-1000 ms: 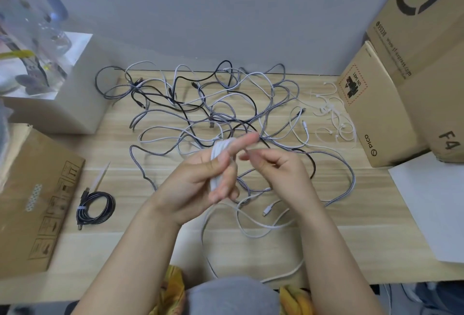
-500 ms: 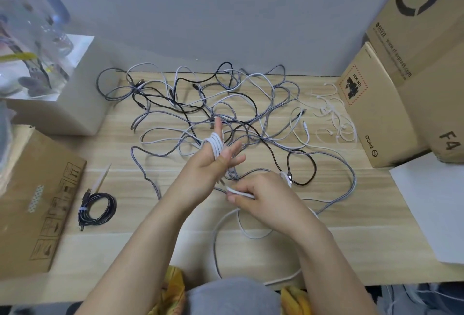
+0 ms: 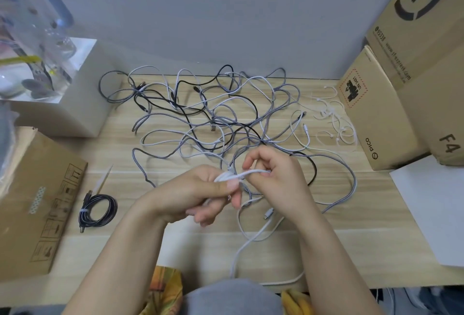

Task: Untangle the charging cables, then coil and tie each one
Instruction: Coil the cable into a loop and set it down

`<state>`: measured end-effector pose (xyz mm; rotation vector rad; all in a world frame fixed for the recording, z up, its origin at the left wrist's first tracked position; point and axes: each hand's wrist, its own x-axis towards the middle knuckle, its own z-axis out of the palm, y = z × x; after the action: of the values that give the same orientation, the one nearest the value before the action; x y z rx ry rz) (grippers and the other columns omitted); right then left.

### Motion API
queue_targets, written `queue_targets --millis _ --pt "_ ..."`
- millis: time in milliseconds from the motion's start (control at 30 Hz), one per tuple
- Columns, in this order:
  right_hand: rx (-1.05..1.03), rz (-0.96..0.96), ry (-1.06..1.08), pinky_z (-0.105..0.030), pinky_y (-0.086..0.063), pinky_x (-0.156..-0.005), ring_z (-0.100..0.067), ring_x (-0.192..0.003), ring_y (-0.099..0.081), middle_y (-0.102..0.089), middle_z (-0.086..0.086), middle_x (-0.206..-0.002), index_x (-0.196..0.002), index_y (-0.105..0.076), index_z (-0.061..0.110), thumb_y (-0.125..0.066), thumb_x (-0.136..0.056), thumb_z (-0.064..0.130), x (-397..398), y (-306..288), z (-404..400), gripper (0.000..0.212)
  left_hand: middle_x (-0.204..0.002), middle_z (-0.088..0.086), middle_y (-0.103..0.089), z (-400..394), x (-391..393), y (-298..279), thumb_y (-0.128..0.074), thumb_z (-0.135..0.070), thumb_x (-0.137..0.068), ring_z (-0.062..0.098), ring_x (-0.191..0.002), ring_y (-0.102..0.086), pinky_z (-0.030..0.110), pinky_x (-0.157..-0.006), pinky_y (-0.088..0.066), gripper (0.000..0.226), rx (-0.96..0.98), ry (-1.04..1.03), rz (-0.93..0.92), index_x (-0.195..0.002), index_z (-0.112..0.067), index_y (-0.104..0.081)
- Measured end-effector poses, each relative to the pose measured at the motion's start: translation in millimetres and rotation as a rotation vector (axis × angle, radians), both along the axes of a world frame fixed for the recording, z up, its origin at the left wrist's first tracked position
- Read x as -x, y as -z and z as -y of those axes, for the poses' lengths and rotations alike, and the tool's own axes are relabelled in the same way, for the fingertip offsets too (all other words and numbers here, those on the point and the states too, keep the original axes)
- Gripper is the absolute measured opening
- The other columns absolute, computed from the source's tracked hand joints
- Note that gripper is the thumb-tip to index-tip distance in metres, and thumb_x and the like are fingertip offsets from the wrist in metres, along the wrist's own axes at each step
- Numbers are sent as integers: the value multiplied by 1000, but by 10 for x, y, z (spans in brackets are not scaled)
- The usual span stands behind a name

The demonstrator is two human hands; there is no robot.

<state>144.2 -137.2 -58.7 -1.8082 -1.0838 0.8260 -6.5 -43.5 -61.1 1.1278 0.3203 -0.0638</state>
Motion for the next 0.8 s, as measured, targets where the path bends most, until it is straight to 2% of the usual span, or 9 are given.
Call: queue_targets --millis 167,233,333,433,533,600,667,733,800 --pt "36 -353 -71 -12 -24 -41 -1 -38 -27 -39 10 -45 -75 -57 16 -63 -83 -4 -25 48 -57 22 -45 -4 -34 -6 -62 23 -51 -27 -95 10 -41 -27 21 -54 -48 22 573 -67 367 -98 -9 -62" --pt "77 -328 -113 -16 -25 -44 -3 -41 -28 -40 11 -46 -73 -59 20 -64 -81 0 -12 119 -33 23 -56 4 -40 -66 -60 -8 -38 -17 -101 13 -51 -34 28 -71 -49 31 838 -125 519 -123 1 -50" --pt "178 -195 -244 -24 -29 -51 -5 -44 -33 -39 12 -44 -72 -61 28 -65 -82 7 46 200 19 24 -71 8 -58 -188 -60 -79 -31 -14 -103 16 -61 -47 29 -82 -49 43 833 -531 514 -140 8 -30" --pt "241 -111 -391 -17 -26 -49 -2 -43 -35 -41 15 -41 -75 -59 33 -66 -84 13 105 168 43 22 -73 -2 -65 -200 -140 -85 -39 -15 -94 7 -56 -56 25 -70 -57 36 624 -910 439 -120 7 -52" --pt "271 13 -409 -16 -25 -47 -4 -44 -37 -43 16 -41 -77 -60 34 -67 -82 19 113 108 39 18 -81 -1 -73 -135 -203 -12 -40 -19 -89 4 -60 -63 20 -76 -55 38 319 -926 291 -126 -13 -38" --pt "300 102 -400 -20 -29 -49 -4 -47 -41 -48 19 -45 -73 -59 36 -67 -81 23 124 94 35 17 -85 0 -74 -90 -234 86 -36 -14 -97 6 -70 -68 19 -79 -54 46 86 -839 174 -139 -24 -19" --pt "324 208 -377 -27 -39 -57 -5 -55 -48 -54 15 -52 -71 -61 34 -66 -80 27 131 94 38 12 -84 2 -74 -45 -240 166 -39 -10 -99 0 -75 -68 12 -77 -49 58 -232 -673 55 -145 -18 -5" --pt "326 306 -336 -30 -47 -69 -15 -74 -60 -65 8 -72 -79 -67 30 -63 -80 30 120 81 42 4 -89 5 -71 -16 -276 198 -39 -7 -99 -16 -80 -60 4 -79 -42 51 -560 -505 -131 -145 3 -18" --pt "297 349 -283 -32 -49 -73 -20 -82 -62 -69 1 -85 -87 -70 32 -60 -82 30 92 33 49 11 -87 0 -68 6 -260 244 -43 -10 -99 -6 -85 -60 15 -92 -42 49 -784 -389 -262 -144 1 -27"
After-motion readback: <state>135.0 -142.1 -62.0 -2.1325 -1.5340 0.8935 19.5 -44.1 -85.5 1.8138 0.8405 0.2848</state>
